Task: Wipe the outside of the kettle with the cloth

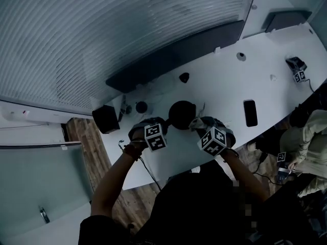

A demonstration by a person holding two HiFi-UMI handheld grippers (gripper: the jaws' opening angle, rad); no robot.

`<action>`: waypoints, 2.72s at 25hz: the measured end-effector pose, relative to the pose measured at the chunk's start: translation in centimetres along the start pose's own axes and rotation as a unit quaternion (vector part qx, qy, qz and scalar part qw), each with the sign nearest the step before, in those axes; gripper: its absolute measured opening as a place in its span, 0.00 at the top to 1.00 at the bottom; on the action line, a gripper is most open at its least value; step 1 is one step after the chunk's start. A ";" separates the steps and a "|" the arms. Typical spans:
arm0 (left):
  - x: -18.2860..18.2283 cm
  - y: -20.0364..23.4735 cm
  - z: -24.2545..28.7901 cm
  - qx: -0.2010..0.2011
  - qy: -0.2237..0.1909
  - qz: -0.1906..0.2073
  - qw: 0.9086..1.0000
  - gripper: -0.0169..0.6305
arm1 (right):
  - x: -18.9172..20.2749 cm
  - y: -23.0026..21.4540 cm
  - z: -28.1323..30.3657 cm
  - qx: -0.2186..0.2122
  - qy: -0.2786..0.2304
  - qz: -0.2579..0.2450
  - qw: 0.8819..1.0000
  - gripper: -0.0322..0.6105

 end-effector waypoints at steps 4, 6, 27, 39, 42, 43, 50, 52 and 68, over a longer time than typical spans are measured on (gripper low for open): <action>-0.2 -0.1 0.1 0.002 0.012 -0.002 1.000 0.78 | 1.4 -0.4 1.6 -0.039 0.005 -0.001 0.999 0.78; -0.4 0.0 0.1 0.002 0.018 -0.004 1.000 0.78 | 2.3 -0.8 3.2 -0.054 0.012 -0.009 0.998 0.78; -0.7 -0.2 0.4 -0.003 0.038 0.037 0.999 0.78 | 1.4 -5.6 -1.1 -0.077 -0.068 -0.097 0.990 0.79; -0.9 -0.3 0.4 -0.015 0.038 0.016 0.999 0.78 | 3.6 -2.9 7.5 -0.113 0.048 -0.216 0.969 0.79; -0.9 -0.3 0.6 -0.015 0.039 0.016 0.999 0.78 | 4.8 -2.5 10.3 -0.130 0.076 -0.212 0.966 0.79; -0.8 -0.4 0.6 -0.014 0.040 0.017 0.999 0.78 | 5.0 -2.4 10.8 -0.132 0.081 -0.211 0.965 0.79; -0.2 0.5 0.8 -0.012 0.043 0.044 0.998 0.78 | 5.3 -4.4 7.3 -0.143 0.021 -0.151 0.978 0.79; 0.4 1.6 0.9 -0.017 0.054 0.070 0.996 0.78 | 4.2 -6.1 4.0 -0.128 -0.024 -0.131 0.983 0.79; -0.5 4.8 1.2 -0.028 0.111 0.220 0.969 0.78 | 0.6 -4.2 3.7 -0.099 -0.033 -0.248 0.963 0.79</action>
Point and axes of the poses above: the fingertips, and each gripper's own axes: z forward along the fingers, y to its left, x out of its underside, the point moved 8 cm from there along -z, backward along the fingers, and after that the axes turned 7 degrees about y, right-handed, at the moved point
